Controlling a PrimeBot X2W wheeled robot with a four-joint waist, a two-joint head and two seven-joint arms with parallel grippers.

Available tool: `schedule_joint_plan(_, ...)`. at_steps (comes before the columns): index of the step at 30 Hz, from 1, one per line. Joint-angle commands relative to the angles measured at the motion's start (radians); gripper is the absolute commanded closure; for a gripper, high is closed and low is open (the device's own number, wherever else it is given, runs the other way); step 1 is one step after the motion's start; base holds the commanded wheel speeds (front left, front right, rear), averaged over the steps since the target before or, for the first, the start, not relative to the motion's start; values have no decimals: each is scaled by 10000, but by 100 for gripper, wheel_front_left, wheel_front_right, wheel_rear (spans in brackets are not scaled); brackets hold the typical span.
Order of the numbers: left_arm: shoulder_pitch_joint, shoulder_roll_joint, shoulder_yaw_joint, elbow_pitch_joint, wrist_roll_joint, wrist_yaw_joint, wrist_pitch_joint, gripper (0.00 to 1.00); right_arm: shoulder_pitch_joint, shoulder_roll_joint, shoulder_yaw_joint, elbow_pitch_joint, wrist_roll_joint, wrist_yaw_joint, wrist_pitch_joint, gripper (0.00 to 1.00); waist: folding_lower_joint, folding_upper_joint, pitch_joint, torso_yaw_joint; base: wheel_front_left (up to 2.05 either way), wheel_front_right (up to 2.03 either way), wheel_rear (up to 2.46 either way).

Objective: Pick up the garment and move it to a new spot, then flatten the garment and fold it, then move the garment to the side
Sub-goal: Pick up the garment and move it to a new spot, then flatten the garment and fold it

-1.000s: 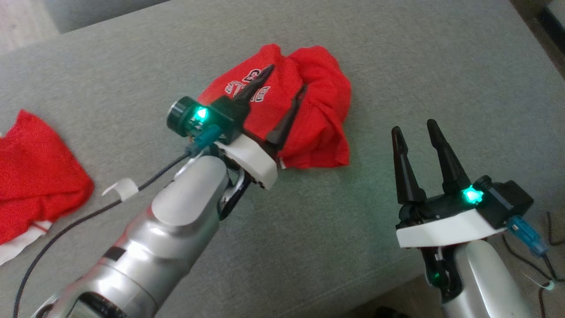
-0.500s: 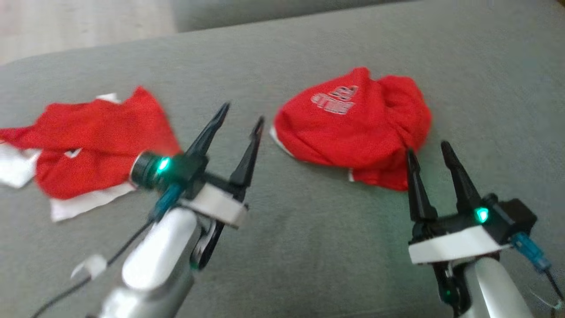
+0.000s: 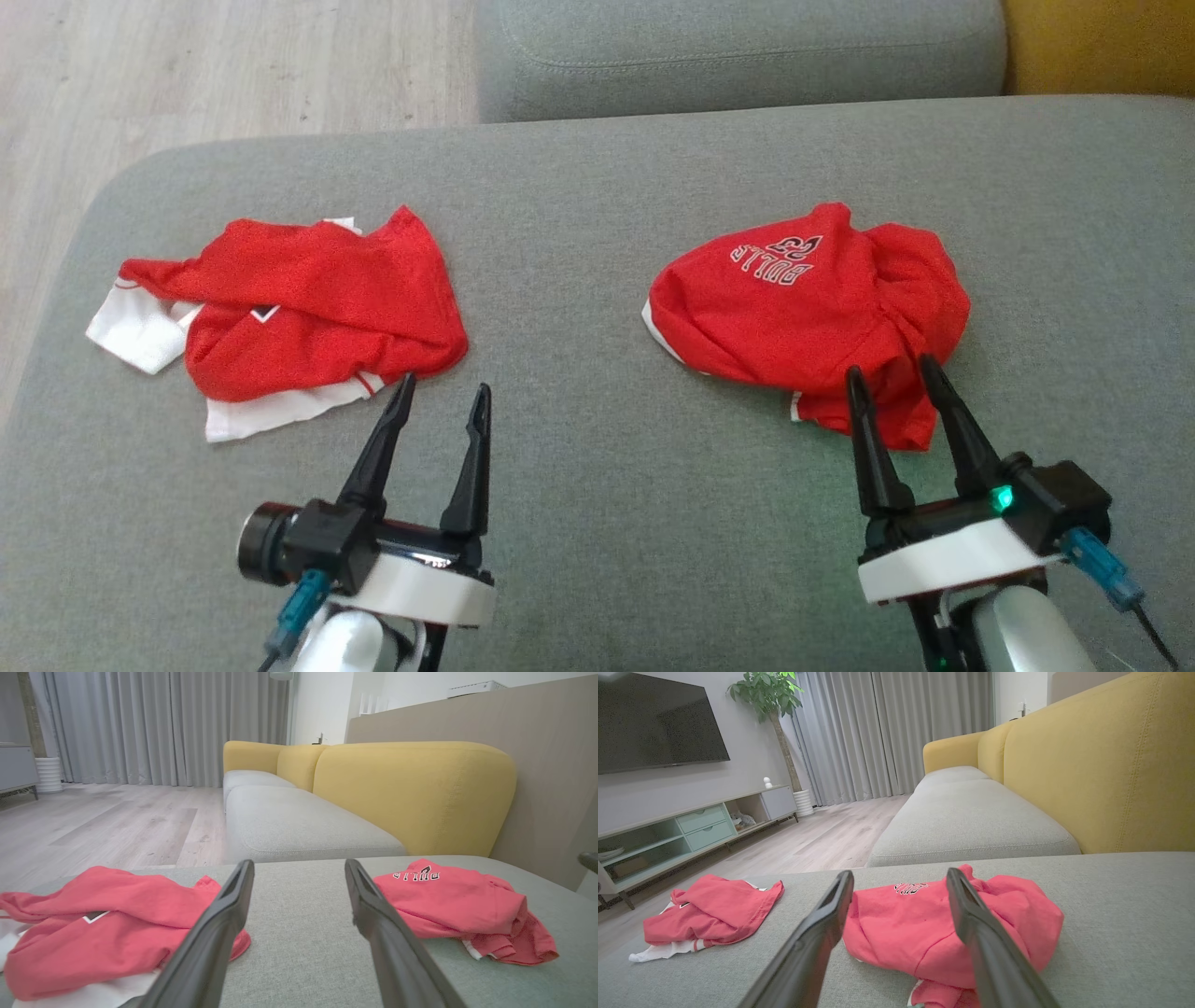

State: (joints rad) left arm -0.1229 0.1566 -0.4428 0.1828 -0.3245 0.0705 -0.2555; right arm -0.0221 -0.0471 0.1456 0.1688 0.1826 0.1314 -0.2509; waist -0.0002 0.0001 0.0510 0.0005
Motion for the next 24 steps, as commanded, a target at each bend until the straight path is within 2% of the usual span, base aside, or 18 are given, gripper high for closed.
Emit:
schedule_joint_plan(1, -316, -24, 552, -409, 165, -79, -62, 0, -116, -31, 264, -296, -31, -7, -109, 0, 2, -1, -4, -31, 0, 0, 0)
schedule_joint_plan(9, -147, -289, 1047, -353, 700, -506, -62, 0, -118, -31, 403, -281, -14, -7, -109, 0, 2, -1, 50, -134, 0, 0, 0)
schedule_joint_plan(17, -389, -636, 1154, -241, 1020, -899, -62, 0, -1094, -31, -265, 183, -444, -7, -58, 0, 2, -1, 716, 142, 0, 0, 0)
schedule_joint_plan(21, -674, -768, 1184, -156, 1133, -1065, -62, 0, -2518, -31, -1024, 988, -777, -7, 712, 0, 2, -1, 1274, 426, 0, 0, 0)
schedule_joint_plan(24, -915, -864, 1152, -75, 1193, -1176, -62, 0, -3739, -31, -1615, 1899, -804, -7, 1732, 0, 2, -1, 1661, 680, 0, 0, 0)
